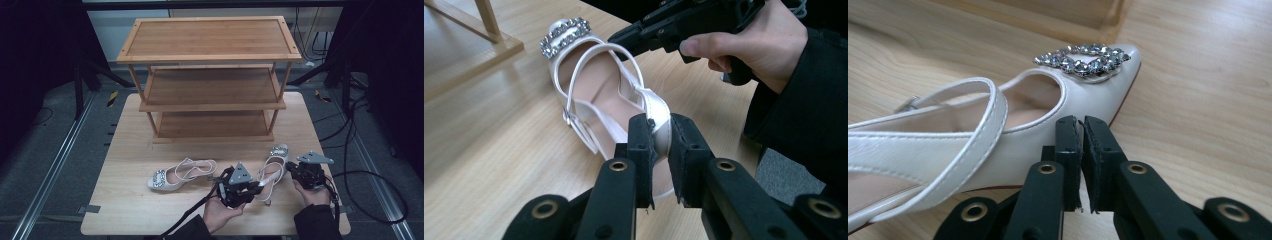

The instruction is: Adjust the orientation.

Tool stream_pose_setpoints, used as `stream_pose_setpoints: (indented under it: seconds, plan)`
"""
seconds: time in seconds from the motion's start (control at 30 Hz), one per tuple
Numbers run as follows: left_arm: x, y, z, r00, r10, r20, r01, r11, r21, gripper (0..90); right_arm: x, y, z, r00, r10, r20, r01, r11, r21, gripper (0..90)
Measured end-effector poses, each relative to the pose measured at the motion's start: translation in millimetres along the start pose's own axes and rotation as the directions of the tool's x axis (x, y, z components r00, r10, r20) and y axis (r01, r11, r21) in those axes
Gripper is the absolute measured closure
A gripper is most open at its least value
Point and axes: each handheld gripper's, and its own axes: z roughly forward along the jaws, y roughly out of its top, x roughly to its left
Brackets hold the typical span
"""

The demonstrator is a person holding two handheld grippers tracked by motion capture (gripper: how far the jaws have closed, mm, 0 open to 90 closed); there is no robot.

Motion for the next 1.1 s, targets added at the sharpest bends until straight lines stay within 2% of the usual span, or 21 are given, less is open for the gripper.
stream_pose_setpoints:
  seconds: [0.1, 0.17, 0.23, 0.27, 0.37, 0.4, 0.53, 0.6, 0.67, 0.7, 0.73, 0.8, 0.83, 0.87, 0.9, 0.93, 0.97, 1.0, 1.03, 1.07, 1.1]
  plan:
    - [1.5, -3.2, 3.1, 1.0, -0.002, 0.0, 0.002, 1.0, 0.006, 76.6, -3.6, -3.2, 2.7, 0.9996, 0.029, 0.008, -0.029, 0.999, 0.013, 83.1]
    - [3.6, -6.6, 2.8, 0.9999, -0.012, 0.006, 0.012, 0.9999, -0.003, 72.1, -7.0, -5.6, 4.7, 0.9994, 0.028, 0.018, -0.029, 1.0, 0.012, 81.5]
    - [4.9, -8.2, -0.3, 0.9999, -0.012, -0.003, 0.012, 0.9999, -0.008, 71.7, -9.4, -7.2, 6.1, 0.9991, 0.031, 0.029, -0.031, 0.999, 0.019, 81.4]
    - [6.0, -9.0, -2.6, 0.9999, -0.012, 0.002, 0.012, 0.9999, -0.006, 70.8, -10.3, -7.7, 6.4, 0.9989, 0.034, 0.031, -0.034, 0.999, 0.017, 81.0]
    - [8.9, -11.7, -10.3, 0.9998, -0.007, -0.019, 0.007, 0.9999, -0.008, 69.8, -10.4, -7.2, 5.0, 0.9983, 0.041, 0.042, -0.042, 0.999, 0.011, 80.6]
    - [14.8, -14.3, -21.8, 0.9995, -0.016, -0.027, 0.016, 0.9998, -0.01, 69.7, -10.9, -5.6, 1.8, 0.9974, 0.047, 0.055, -0.047, 0.999, -0.013, 77.8]
    - [30.8, -19.8, -53.1, 0.9933, -0.019, -0.114, 0.017, 0.9998, -0.013, 69.0, -9.0, -0.7, -9.4, 0.9954, 0.07, 0.065, -0.065, 0.994, -0.086, 75.0]
    - [41.1, -23.5, -72.2, 0.986, -0.032, -0.164, 0.028, 0.9993, -0.025, 68.8, -6.4, 3.0, -17.2, 0.9952, 0.078, 0.059, -0.07, 0.989, -0.132, 70.6]
    - [51.7, -28.5, -92.3, 0.9749, -0.042, -0.219, 0.035, 0.9988, -0.033, 67.9, -1.0, 6.9, -25.4, 0.9955, 0.082, 0.048, -0.073, 0.984, -0.165, 65.0]
    - [51.7, -28.5, -92.3, 0.9749, -0.042, -0.219, 0.035, 0.9988, -0.033, 67.2, 2.0, 8.1, -28.6, 0.9957, 0.083, 0.041, -0.074, 0.981, -0.18, 61.7]
    - [62.0, -35.2, -112.1, 0.9627, -0.052, -0.266, 0.041, 0.9981, -0.046, 66.4, 5.2, 9.1, -31.8, 0.9958, 0.087, 0.028, -0.08, 0.979, -0.186, 58.4]
    - [72.1, -43.8, -132.3, 0.9487, -0.07, -0.308, 0.053, 0.9967, -0.062, 64.1, 11.5, 9.6, -36.9, 0.9957, 0.091, 0.017, -0.086, 0.978, -0.192, 52.9]
    - [72.1, -43.8, -132.3, 0.9487, -0.07, -0.308, 0.053, 0.9967, -0.062, 63.5, 14.8, 9.5, -39.0, 0.9955, 0.094, 0.01, -0.091, 0.977, -0.192, 50.0]
    - [81.8, -54.3, -154.1, 0.9315, -0.098, -0.35, 0.072, 0.9937, -0.086, 62.3, 18.6, 9.3, -41.1, 0.9953, 0.097, 0.005, -0.094, 0.977, -0.193, 46.2]
    - [86.7, -59.8, -165.2, 0.9226, -0.117, -0.368, 0.086, 0.9913, -0.1, 61.0, 22.5, 8.9, -42.7, 0.9952, 0.098, 0.001, -0.096, 0.977, -0.192, 42.1]
    - [86.7, -59.8, -165.2, 0.9226, -0.117, -0.368, 0.086, 0.9913, -0.1, 59.4, 26.6, 8.5, -44.0, 0.9953, 0.097, 0.0, -0.096, 0.978, -0.188, 38.5]
    - [91.7, -65.3, -175.7, 0.9121, -0.136, -0.387, 0.097, 0.9883, -0.117, 57.4, 30.3, 8.0, -45.0, 0.9959, 0.09, -0.001, -0.089, 0.978, -0.187, 35.3]
    - [102.2, -76.3, -195.1, 0.8829, -0.166, -0.439, 0.112, 0.983, -0.146, 56.1, 34.2, 7.5, -46.1, 0.9962, 0.087, -0.002, -0.086, 0.979, -0.183, 32.0]
    - [108.1, -81.6, -203.2, 0.8643, -0.178, -0.47, 0.119, 0.9811, -0.153, 54.5, 37.7, 6.9, -46.6, 0.9966, 0.083, -0.008, -0.083, 0.981, -0.178, 28.8]
    - [108.1, -81.6, -203.2, 0.8643, -0.178, -0.47, 0.119, 0.9811, -0.153, 52.7, 40.4, 5.7, -46.3, 0.9969, 0.078, -0.012, -0.078, 0.981, -0.175, 26.1]
    - [114.6, -86.9, -210.7, 0.847, -0.202, -0.492, 0.138, 0.9768, -0.163, 51.8, 43.7, 4.4, -46.5, 0.9959, 0.088, -0.023, -0.09, 0.982, -0.167, 23.8]
